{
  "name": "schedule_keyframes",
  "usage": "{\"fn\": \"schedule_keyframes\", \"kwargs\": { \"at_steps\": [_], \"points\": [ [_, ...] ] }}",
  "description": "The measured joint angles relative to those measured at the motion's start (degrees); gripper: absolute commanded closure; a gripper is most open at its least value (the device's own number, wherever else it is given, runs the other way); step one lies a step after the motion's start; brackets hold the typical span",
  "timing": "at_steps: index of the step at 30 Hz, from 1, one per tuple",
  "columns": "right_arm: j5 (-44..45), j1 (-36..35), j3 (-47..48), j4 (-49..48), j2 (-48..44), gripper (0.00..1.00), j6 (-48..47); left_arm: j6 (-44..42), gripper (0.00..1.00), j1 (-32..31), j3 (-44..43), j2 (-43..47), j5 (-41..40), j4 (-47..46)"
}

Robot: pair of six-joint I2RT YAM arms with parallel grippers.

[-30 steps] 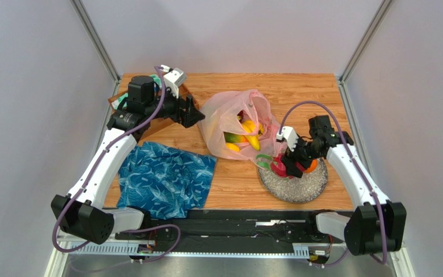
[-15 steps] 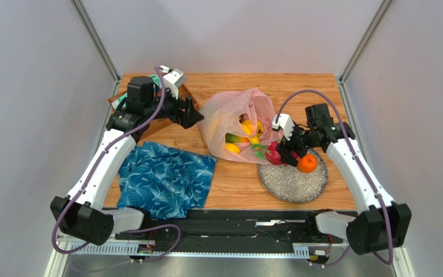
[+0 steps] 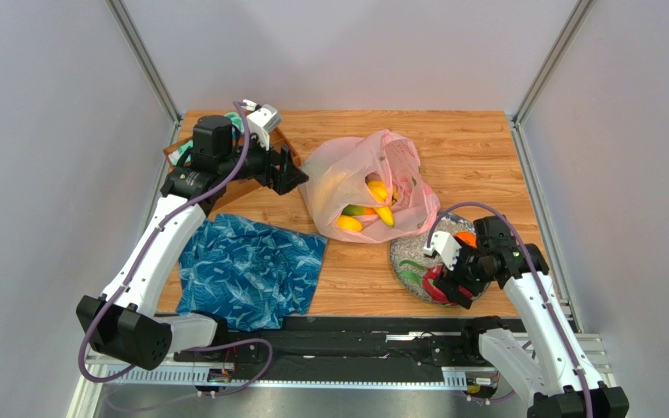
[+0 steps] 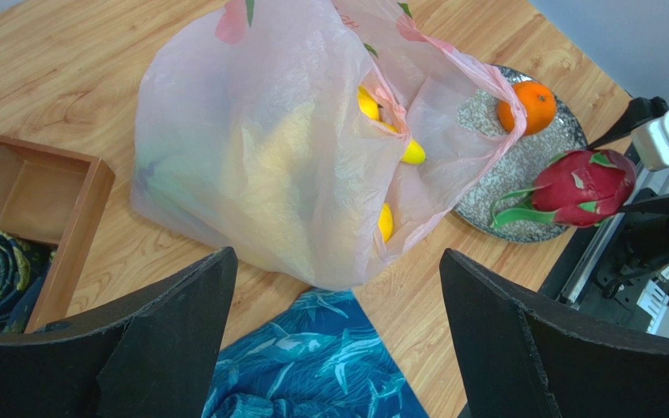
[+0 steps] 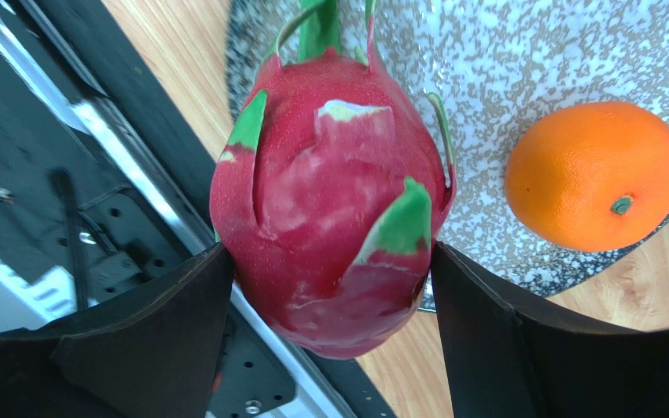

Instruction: Take the fake fruits out of the plastic bag

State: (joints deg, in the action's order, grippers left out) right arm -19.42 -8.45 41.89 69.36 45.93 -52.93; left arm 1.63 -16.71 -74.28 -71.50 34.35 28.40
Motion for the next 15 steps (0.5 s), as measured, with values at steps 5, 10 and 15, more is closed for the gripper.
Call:
{"fn": "schedule_keyframes", "kwargs": {
  "at_steps": [5,10,15],
  "points": [
    [2.93,2.80,-2.95,-2.36,-0.17,0.43,-6.10,-0.02,0.04,0.00,-0.42,-0.87,0.28,0.09],
    [5.49,5.62,-4.79,-3.13,-2.38,0.10,-11.47,0.50,0.04,0.00,-0.48,-1.09,0.35,0.11],
    [0.59,6.67,4.98,-0.07,-1.97,0.02,-12.83,1.53,0.04,-1.16,-3.45,-2.38,0.76,1.09]
  ]
}}
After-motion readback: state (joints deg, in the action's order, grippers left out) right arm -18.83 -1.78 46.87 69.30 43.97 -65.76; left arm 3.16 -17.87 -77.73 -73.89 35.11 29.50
